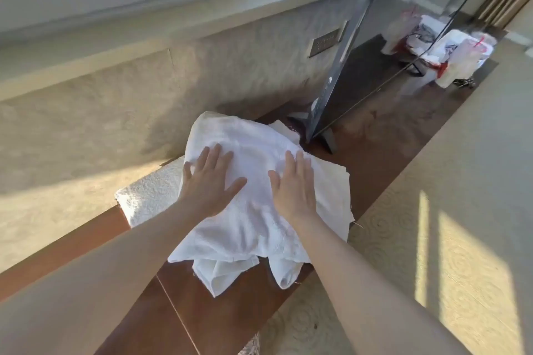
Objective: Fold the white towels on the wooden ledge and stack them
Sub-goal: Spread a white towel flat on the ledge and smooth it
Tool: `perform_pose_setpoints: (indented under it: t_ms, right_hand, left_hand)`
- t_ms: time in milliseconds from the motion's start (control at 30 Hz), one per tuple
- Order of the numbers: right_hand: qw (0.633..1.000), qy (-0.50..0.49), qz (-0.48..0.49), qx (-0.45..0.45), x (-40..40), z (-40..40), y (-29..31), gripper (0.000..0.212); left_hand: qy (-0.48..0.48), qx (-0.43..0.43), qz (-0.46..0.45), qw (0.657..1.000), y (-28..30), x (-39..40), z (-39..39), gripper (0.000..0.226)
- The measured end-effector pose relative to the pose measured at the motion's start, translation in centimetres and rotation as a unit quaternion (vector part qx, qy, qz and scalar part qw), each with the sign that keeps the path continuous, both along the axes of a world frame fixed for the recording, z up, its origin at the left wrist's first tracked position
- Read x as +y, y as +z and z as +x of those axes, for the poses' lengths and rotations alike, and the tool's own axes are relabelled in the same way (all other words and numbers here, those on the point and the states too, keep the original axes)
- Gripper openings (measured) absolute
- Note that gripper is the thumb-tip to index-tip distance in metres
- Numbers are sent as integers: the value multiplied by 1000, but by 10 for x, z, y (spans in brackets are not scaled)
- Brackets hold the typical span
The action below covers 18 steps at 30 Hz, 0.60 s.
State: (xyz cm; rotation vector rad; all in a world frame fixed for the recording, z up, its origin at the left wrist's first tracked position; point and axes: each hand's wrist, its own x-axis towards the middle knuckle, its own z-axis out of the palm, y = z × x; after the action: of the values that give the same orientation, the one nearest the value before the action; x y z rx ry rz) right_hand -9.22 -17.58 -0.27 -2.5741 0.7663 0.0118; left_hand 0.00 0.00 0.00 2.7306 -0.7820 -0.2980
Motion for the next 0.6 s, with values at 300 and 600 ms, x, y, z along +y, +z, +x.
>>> perform_pose_setpoints:
  t_ms: [300, 600]
  right_hand:
    - [975, -4, -172, -140, -24, 41, -65, 43]
    - [956, -30, -169, -239, -30, 50, -65, 41]
  left_hand:
    - [64, -112, -64, 990, -38, -29, 24, 59]
    - [79, -130, -86, 985, -49, -30, 31, 42]
